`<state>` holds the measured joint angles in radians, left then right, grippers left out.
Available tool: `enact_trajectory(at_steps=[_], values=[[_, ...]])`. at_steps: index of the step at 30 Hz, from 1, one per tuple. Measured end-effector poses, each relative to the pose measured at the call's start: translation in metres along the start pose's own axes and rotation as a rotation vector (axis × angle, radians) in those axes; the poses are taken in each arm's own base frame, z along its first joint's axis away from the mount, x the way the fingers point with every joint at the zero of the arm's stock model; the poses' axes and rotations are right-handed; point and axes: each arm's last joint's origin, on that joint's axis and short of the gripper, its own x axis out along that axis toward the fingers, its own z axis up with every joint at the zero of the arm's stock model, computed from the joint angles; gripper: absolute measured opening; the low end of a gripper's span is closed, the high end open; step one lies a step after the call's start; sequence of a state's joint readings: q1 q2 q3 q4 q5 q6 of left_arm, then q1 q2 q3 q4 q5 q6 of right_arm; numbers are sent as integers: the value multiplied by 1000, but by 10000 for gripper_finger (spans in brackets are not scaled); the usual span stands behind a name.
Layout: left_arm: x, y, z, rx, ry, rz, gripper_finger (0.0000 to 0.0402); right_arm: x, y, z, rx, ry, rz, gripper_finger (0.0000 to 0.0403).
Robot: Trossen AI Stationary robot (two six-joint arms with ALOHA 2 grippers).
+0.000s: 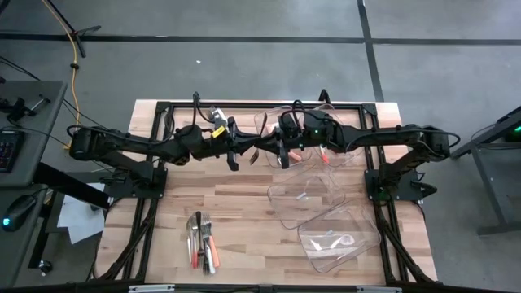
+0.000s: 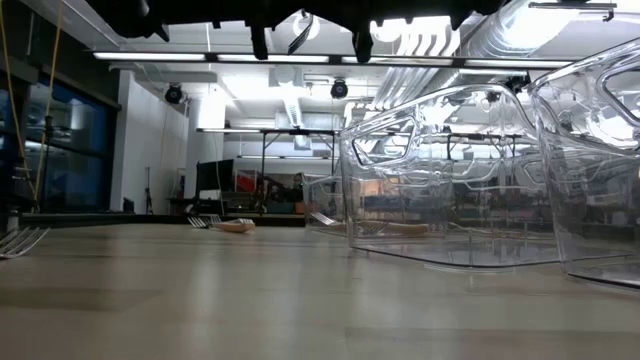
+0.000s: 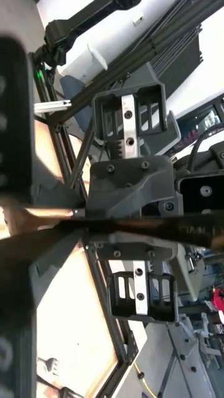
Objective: Sort silverware by color (type)
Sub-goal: Put the black fork into the middle transparent bin
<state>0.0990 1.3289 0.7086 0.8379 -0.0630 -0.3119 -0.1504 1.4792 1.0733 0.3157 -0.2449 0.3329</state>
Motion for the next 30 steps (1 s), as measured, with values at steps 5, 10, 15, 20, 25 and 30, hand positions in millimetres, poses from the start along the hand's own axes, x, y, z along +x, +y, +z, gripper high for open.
enact_trajectory(at_steps=[5, 10, 15, 20, 25, 30], values=[[0, 0, 0, 0, 0, 0, 0, 0, 0, 0, 0, 1, -2, 15], [0, 0, 0, 1, 0, 1, 14, 0, 0, 0, -1, 1, -1, 5], [-1, 0, 1, 37, 3, 3, 51, 0, 0, 0, -6, 4, 6, 4], [-8, 3, 11, 50, 29, 26, 106, -5, -1, 1, -49, 26, -2, 3], [-23, 5, 23, 57, 93, 63, 156, -20, -7, 8, -81, 62, -54, 2], [-45, 3, 37, 80, 171, 92, 179, -44, -11, 16, -121, 130, -112, 1]])
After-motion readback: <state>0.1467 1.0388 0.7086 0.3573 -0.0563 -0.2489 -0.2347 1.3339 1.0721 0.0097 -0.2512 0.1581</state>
